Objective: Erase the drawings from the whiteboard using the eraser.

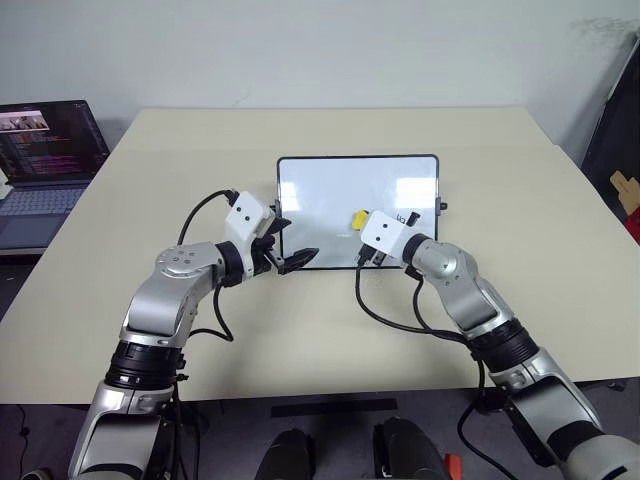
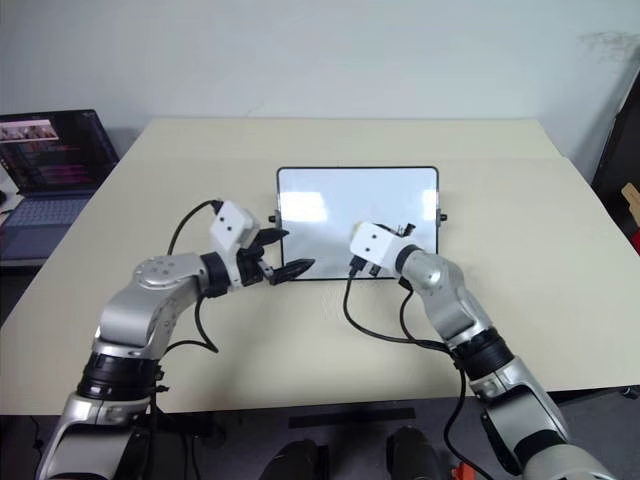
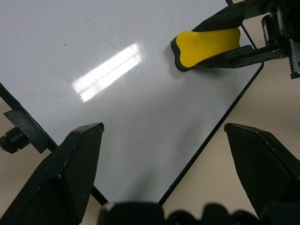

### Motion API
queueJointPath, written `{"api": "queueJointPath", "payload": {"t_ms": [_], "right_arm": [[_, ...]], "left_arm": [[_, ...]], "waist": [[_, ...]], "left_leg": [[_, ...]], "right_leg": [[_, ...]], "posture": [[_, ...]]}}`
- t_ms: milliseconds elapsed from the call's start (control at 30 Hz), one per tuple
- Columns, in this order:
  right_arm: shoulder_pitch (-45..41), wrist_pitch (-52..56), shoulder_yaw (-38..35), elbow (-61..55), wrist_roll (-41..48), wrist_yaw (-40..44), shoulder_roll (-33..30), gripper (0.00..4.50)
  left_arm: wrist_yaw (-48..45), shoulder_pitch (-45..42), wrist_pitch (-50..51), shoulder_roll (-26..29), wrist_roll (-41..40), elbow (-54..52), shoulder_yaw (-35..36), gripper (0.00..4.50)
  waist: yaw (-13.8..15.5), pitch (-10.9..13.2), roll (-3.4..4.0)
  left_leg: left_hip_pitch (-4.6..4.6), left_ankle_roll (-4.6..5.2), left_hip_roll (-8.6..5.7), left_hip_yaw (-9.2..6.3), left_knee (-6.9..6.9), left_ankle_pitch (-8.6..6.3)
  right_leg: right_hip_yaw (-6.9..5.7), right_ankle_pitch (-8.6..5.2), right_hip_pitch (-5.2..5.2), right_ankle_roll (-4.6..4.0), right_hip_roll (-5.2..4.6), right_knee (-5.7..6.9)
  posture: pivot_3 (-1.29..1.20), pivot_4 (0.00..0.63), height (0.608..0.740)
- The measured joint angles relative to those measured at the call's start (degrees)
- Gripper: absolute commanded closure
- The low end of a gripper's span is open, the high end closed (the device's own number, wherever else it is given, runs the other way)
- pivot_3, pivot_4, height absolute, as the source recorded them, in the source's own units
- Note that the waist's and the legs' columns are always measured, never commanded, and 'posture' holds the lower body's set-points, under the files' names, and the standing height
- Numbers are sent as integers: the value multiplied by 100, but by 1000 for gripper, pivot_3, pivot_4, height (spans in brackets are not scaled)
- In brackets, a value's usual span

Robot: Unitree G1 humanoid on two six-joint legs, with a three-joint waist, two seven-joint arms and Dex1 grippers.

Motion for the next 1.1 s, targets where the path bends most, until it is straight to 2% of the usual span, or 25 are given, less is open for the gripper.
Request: {"api": "queueJointPath", "payload": {"t_ms": [300,433,567,733,933,1100], "right_arm": [[-3,126,-877,-287,176,-445,-55,3357],[5,122,-858,-286,201,-524,58,3358],[169,131,-511,-287,182,-491,345,3358],[177,307,-186,-198,24,-383,397,3359],[169,438,-225,-198,53,-383,394,3359],[168,480,-587,-209,171,-497,290,3359]], "left_arm": [[-3,-1,-13,-27,13,6,-4,0],[-7,-2,-26,-56,25,30,-22,0],[-8,-4,-39,-59,30,33,-35,0],[-6,-3,-41,-59,32,33,-36,0],[-4,-2,-42,-59,36,32,-37,0],[-3,-2,-42,-59,39,32,-37,0]], "waist": [[6,2,0],[-9,2,1],[-6,3,1],[6,3,1],[7,3,1],[23,3,1]], "left_leg": [[-10,-1,0,0,-5,-1],[-10,-1,3,1,-7,-1],[-12,-1,3,1,-7,-1],[-13,-1,1,-2,-6,-1],[-11,-1,0,-2,-5,-1],[-11,-1,-3,-4,-3,-1]], "right_leg": [[-1,-1,-5,1,-2,-16],[0,-1,-6,0,-1,-15],[0,-1,-7,0,0,-16],[-4,-1,-7,0,-1,-16],[-4,-1,-5,0,-1,-13],[-6,-1,-3,1,-1,-11]], "posture": [[0,150,740],[0,150,740],[0,150,740],[0,150,740],[0,150,740],[0,150,740]]}}
